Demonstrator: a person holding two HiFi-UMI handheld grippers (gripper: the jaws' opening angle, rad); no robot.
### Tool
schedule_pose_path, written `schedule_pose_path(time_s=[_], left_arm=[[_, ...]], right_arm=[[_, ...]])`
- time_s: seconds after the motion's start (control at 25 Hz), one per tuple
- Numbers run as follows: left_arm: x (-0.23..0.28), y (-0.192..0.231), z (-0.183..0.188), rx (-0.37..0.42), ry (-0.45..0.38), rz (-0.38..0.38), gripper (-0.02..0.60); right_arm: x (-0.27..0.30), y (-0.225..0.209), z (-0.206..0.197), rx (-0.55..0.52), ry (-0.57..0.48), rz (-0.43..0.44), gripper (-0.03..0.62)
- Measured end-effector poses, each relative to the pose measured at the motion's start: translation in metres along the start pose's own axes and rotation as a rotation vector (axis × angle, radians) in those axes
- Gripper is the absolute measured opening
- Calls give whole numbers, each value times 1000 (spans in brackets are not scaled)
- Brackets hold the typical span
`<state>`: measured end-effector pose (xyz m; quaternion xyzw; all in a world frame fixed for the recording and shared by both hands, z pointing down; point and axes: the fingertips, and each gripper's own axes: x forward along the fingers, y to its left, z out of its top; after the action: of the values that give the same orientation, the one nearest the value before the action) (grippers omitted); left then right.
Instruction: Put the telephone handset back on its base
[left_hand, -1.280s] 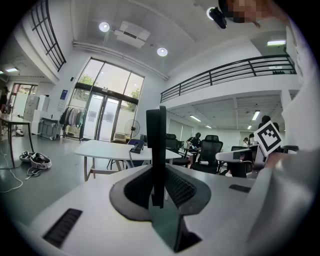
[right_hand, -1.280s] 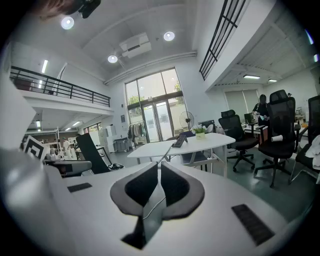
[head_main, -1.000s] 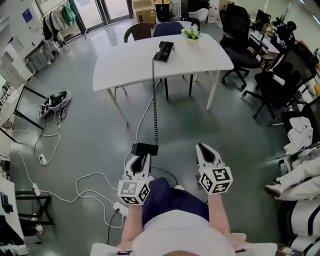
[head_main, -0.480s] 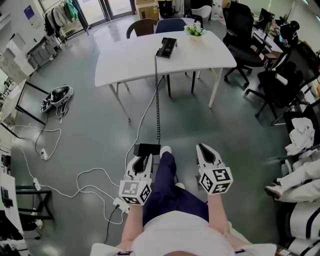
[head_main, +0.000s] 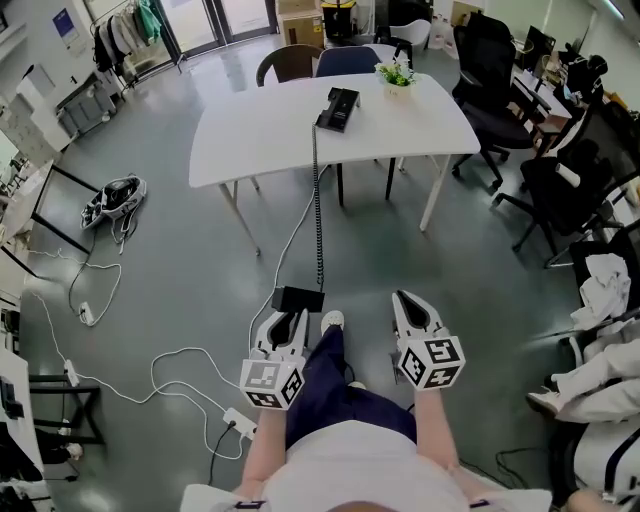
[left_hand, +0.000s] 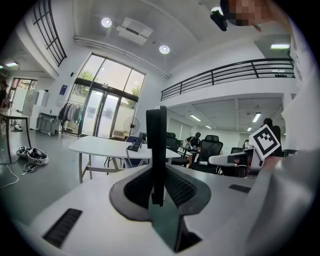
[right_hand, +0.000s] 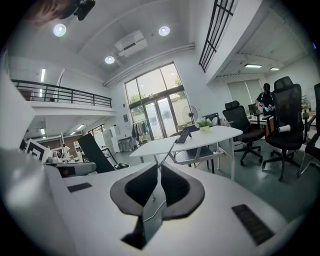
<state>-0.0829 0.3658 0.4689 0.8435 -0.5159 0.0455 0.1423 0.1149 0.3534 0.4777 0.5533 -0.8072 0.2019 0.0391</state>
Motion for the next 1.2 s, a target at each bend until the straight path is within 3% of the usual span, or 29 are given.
schedule_pose_path(time_s=[0.56, 1.2], left_arm=[[99, 48, 49, -17, -6, 3, 81], [177, 112, 80, -29, 5, -21, 80]], right_arm=[[108, -35, 58, 13, 14, 20, 46], [209, -37, 95, -4, 35, 23, 46]])
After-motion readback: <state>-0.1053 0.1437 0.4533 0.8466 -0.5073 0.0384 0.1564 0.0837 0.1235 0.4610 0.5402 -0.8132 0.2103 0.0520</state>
